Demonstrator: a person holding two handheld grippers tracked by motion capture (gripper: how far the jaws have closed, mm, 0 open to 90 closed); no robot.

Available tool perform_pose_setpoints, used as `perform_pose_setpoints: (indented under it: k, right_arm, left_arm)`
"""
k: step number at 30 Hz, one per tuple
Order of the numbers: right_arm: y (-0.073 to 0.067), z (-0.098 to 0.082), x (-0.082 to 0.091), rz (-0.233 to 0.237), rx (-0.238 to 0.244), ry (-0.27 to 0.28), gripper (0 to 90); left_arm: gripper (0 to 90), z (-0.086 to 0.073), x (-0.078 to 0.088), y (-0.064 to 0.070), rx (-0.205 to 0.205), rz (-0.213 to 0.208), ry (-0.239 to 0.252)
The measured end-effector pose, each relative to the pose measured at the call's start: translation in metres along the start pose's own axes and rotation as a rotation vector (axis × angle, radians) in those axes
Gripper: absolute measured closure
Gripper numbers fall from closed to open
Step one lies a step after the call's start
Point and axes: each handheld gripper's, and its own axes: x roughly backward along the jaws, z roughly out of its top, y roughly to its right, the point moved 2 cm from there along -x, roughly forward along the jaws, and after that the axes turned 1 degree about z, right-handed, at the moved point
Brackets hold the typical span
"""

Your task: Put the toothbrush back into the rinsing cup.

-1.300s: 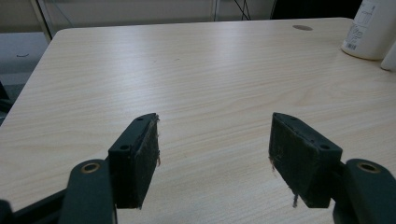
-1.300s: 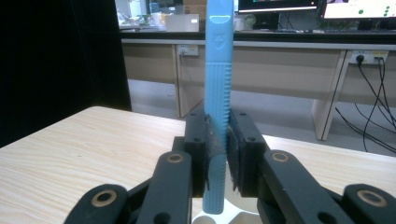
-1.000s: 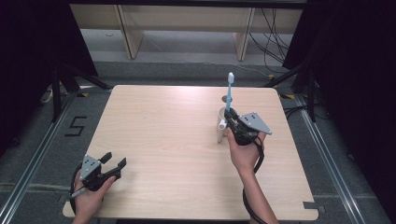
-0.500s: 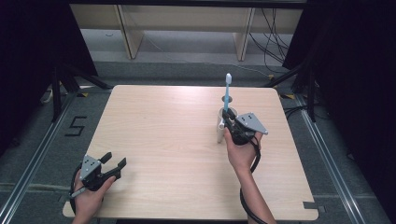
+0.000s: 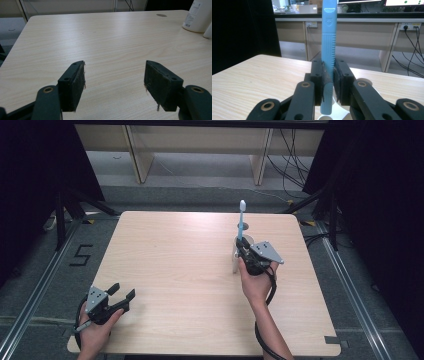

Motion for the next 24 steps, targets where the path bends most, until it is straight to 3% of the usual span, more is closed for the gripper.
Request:
perform_pose_setpoints:
  k: [5,7,11,16,18,19,24]
  right_arm:
    - [0.001,-0.002,-0.001,-0.003,-0.002,-0.004,79.3]
    - [0.003,-0.003,-0.002,-0.015,0.019,-0.001,79.2]
    - [0.002,-0.005,-0.003,-0.003,-0.008,-0.016,79.2]
    - [0.002,-0.008,-0.004,-0.015,0.013,-0.012,79.2]
    - [0.001,-0.009,-0.005,0.001,-0.007,-0.024,79.2]
    - [0.003,-0.009,-0.005,0.000,0.014,-0.019,79.2]
    - [0.002,-0.011,-0.006,-0.004,-0.004,-0.030,79.2]
  left_arm:
    - [32.7,0.000,0.001,0.000,0.000,0.005,-0.011]
    - [32.7,0.000,0.000,0.000,0.001,-0.001,0.000]
    - [32.6,0.000,0.000,0.000,0.000,0.000,0.000]
    - [32.7,0.000,0.000,0.000,0.000,-0.001,0.000]
    - [32.6,0.000,0.000,0.000,0.000,-0.001,0.000]
    - [32.7,0.000,0.000,0.000,0.000,-0.001,0.000]
    - [32.7,0.000,0.000,0.000,0.004,0.001,-0.001]
